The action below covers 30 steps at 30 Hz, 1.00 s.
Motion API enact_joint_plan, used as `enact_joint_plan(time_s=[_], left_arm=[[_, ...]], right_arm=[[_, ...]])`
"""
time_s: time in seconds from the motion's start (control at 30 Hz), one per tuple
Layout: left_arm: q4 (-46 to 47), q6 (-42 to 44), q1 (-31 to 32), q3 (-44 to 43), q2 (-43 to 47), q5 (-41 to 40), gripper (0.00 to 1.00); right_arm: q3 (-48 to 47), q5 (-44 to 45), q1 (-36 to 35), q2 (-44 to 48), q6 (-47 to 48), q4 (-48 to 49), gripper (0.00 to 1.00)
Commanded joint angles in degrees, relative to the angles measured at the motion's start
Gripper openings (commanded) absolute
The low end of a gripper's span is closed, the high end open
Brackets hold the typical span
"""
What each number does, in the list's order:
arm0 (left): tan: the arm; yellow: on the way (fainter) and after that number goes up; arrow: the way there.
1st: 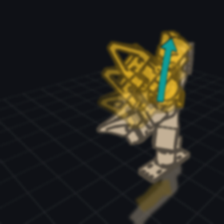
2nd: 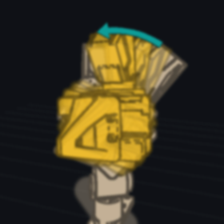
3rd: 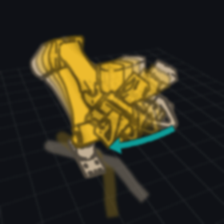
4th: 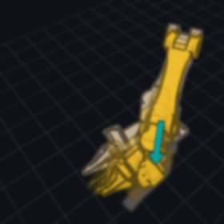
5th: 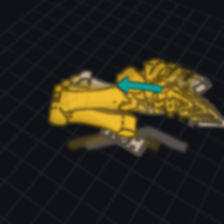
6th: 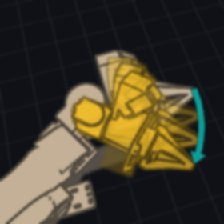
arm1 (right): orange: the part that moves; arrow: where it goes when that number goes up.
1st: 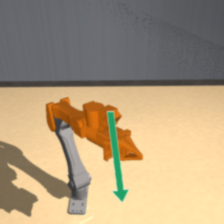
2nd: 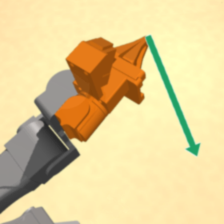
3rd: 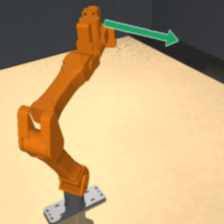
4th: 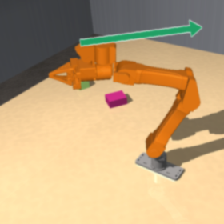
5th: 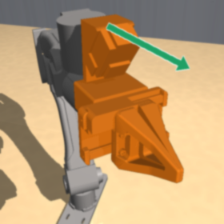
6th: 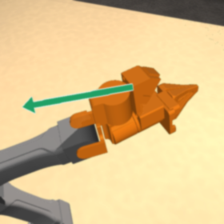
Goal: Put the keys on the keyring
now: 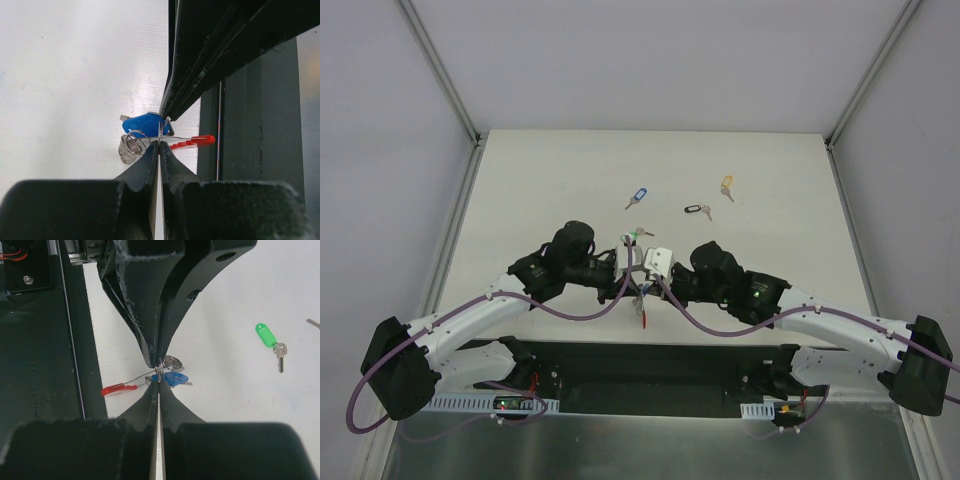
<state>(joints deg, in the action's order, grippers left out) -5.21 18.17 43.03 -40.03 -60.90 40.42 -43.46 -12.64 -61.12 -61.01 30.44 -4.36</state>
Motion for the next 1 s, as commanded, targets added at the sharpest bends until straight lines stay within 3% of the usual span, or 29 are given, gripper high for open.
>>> enact_joint_plan(time_s=[0.0,0.47,0.57,0.77,0.8,0.83,0.97], left_arm=[[3.5,-2.7,-0.7,-1.5,0.8,-1.4,0.0],[18.3,-19.9,-4.4,3.4,2.1,0.2,0.0],[24.9,-24.0,-4.6,6.2,3.2,0.1,0.0],[27.1,-23.1,-4.6,8.1,4.5,-0.1,0.0],[26.4,-22.7,-4.7,8.0,4.5,-0.1,0.04],[25.1,-21.5,-4.6,7.8,4.7,-0.1,0.15],[20.4,-17.4,-4.6,6.0,5.4,-0.2,0.29]], right_arm=[[-0.9,0.4,-1.0,0.5,-0.4,1.5,0.01],[2.9,10.3,-5.6,-0.2,-0.3,4.0,0.01],[3.4,10.5,-6.1,-0.7,-1.2,7.0,0.01],[2.7,12.3,-6.3,0.9,0.4,6.8,0.01],[2.2,14.1,-6.3,1.3,1.1,6.0,0.01],[0.8,14.1,-6.3,1.5,1.8,5.2,0.01],[-3.0,11.3,-6.2,0.9,4.7,-1.4,0.01]])
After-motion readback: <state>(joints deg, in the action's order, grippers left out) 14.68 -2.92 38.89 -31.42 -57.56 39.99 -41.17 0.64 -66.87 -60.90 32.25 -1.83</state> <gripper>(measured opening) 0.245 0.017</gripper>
